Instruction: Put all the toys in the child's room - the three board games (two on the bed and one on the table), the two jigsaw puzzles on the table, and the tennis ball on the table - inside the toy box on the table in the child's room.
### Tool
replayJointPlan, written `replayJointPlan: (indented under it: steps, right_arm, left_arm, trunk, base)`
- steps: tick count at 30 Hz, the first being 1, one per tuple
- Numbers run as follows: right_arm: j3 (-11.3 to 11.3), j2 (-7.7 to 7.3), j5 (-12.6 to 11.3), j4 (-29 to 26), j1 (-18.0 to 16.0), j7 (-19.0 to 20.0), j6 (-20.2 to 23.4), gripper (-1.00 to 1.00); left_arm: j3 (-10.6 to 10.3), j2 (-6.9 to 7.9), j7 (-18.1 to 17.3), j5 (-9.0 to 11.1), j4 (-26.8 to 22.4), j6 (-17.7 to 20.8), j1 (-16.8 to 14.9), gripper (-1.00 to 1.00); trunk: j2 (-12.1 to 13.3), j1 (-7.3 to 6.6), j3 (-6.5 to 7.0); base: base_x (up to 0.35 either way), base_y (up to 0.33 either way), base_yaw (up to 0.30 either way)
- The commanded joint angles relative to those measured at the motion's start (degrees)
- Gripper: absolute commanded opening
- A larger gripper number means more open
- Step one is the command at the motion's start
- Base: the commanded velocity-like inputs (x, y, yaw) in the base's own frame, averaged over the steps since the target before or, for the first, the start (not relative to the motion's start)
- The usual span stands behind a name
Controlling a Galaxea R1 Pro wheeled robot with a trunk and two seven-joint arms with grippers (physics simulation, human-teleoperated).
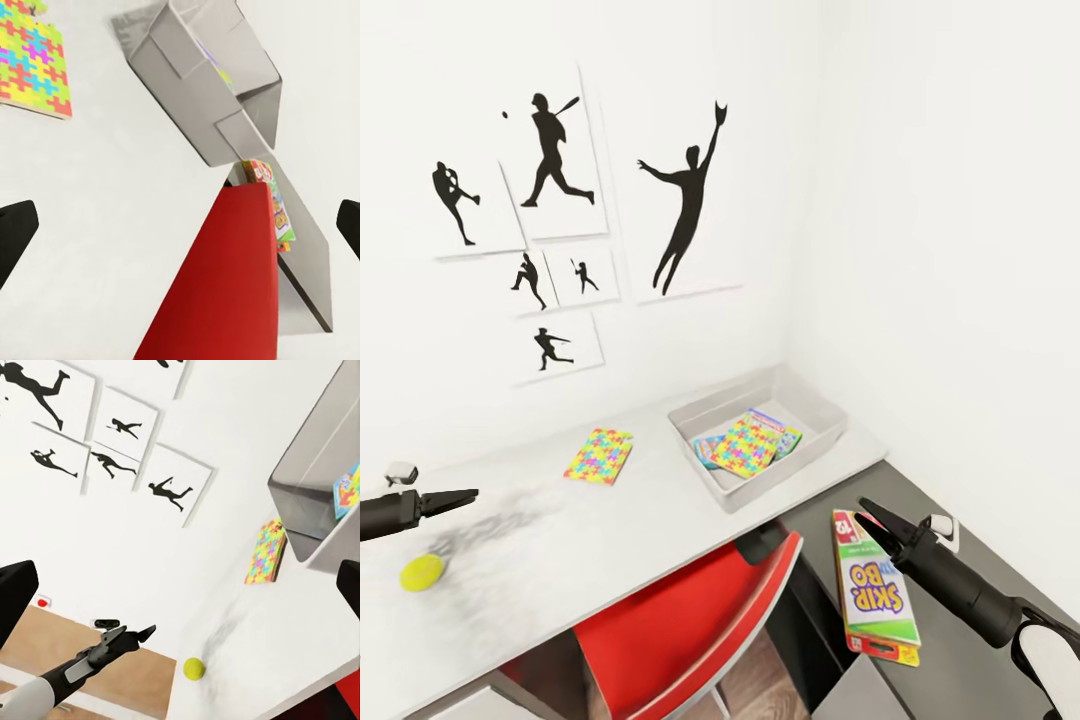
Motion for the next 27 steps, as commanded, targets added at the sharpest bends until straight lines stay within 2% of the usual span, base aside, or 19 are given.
replayJointPlan:
  steps: [1,21,27]
  right_arm:
    - [-0.1,0.00,-0.3,0.0,0.0,0.0,0.4,1.00]
    - [0.1,0.00,-0.3,0.0,0.0,0.0,0.4,1.00]
    - [-0.2,0.00,-0.3,0.0,0.0,0.1,0.4,1.00]
  left_arm:
    - [-0.5,0.02,-0.2,0.4,0.0,0.6,-0.1,1.00]
    - [-0.5,-0.44,-0.2,0.3,0.0,0.5,-0.1,1.00]
    - [-0.5,-1.37,-0.2,0.2,0.0,0.5,-0.1,1.00]
  trunk:
    - [-0.1,0.04,-0.03]
    - [-0.1,0.04,1.80]
    - [-0.1,0.04,2.35]
  base:
    - [0.000,0.000,0.069]
    - [0.000,0.000,0.077]
    - [0.000,0.000,0.087]
